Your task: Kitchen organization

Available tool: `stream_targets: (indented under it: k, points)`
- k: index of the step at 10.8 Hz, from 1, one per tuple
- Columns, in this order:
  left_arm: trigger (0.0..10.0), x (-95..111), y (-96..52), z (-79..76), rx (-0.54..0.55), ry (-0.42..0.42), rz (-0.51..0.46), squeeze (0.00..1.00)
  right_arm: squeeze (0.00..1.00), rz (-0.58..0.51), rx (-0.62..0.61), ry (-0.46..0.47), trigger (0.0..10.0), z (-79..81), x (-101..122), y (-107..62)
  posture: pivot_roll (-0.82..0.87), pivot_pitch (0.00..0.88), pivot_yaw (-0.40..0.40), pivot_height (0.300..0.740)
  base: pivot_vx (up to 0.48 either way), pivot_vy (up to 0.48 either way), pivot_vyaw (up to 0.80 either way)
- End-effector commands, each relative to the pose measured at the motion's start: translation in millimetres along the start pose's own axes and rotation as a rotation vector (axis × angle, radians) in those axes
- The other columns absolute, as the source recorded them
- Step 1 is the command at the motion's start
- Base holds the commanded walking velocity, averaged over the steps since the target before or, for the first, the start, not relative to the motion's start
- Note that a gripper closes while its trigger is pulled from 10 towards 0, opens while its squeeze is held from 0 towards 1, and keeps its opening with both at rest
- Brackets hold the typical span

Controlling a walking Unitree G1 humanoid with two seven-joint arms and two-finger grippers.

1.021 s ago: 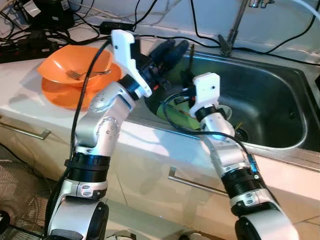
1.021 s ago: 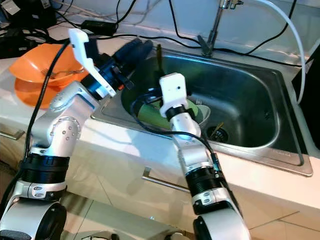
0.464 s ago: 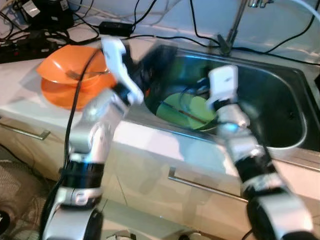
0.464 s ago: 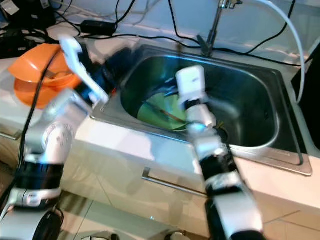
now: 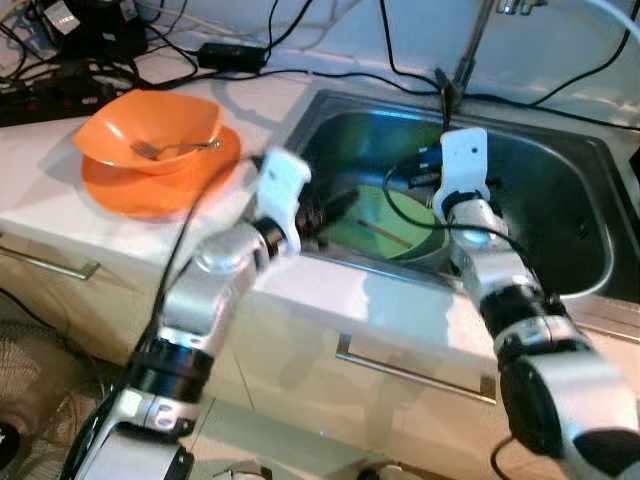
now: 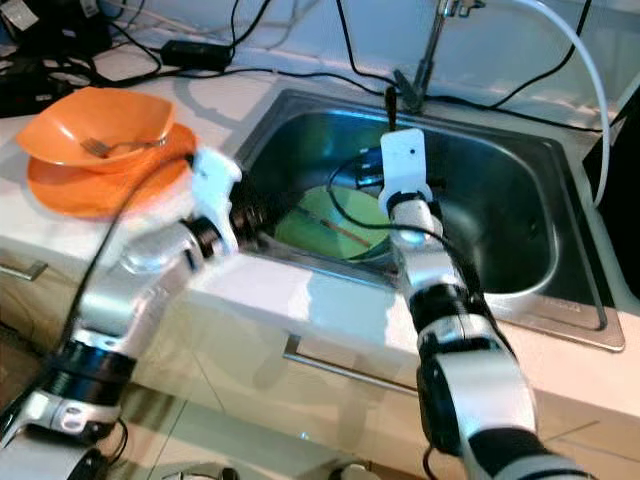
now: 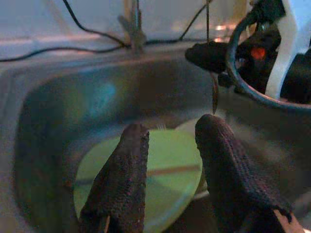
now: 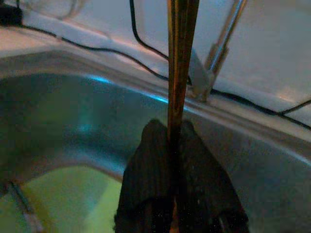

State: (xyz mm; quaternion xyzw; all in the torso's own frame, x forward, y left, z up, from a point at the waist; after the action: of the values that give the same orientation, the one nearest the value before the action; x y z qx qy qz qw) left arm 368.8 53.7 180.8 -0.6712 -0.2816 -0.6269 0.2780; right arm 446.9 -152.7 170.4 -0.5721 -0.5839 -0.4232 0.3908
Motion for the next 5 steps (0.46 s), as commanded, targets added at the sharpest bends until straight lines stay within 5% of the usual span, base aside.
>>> stream_targets:
  k: [1, 5]
  points:
    - [10.0, -6, 0.1, -1.8, -0.004, 0.009, 0.029, 0.00, 0.00, 0.035, -0.010, 0.014, 10.0, -3.6, -3, 2.0, 0.10, 0.052, -0.022, 0.740, 0.000, 0.000, 0.00]
    - [10.0, -26, -0.7, -4.5, -0.013, 0.028, 0.121, 0.00, 0.00, 0.120, 0.083, -0.008, 10.0, 18.3, -17, 1.6, 0.11, 0.046, -0.034, 0.740, 0.000, 0.000, 0.00]
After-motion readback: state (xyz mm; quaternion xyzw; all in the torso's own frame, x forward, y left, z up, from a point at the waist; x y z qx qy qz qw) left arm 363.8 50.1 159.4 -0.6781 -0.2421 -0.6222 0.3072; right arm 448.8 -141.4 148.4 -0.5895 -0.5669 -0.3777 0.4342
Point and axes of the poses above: a point about 5 cm out from each wrist's last joint towards the gripper, its own y axis pointing out of the wrist towards the gripper, its own x axis along the axis of the wrist's last joint, z = x × y, the point moved 5 cm from there along y, pointing out of the wrist towards the gripper, and after that the axes turned 7 degrees about -y, right-handed, at the moved point
